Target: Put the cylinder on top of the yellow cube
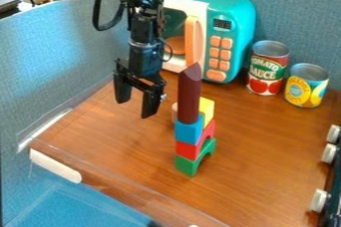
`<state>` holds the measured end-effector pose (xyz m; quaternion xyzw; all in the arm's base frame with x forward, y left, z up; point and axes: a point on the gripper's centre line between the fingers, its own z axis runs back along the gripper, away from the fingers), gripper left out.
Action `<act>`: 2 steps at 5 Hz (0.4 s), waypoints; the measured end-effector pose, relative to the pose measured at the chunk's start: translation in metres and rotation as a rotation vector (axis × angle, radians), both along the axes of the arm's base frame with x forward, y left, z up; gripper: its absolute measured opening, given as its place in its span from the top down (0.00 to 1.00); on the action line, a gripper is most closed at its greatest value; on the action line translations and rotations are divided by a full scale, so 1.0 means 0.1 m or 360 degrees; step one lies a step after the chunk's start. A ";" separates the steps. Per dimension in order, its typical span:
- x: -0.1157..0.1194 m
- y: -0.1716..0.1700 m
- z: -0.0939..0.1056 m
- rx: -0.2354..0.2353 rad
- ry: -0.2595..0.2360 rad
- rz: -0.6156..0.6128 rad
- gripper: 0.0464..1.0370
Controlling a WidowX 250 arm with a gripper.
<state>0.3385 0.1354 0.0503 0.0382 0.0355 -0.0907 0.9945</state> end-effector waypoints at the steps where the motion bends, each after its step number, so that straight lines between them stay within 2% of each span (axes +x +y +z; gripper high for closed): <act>1: 0.07 0.00 -0.12 -0.0038 0.0037 -0.0053 0.04; 2: 0.21 -0.11 -0.24 -0.0045 0.0023 -0.0151 0.04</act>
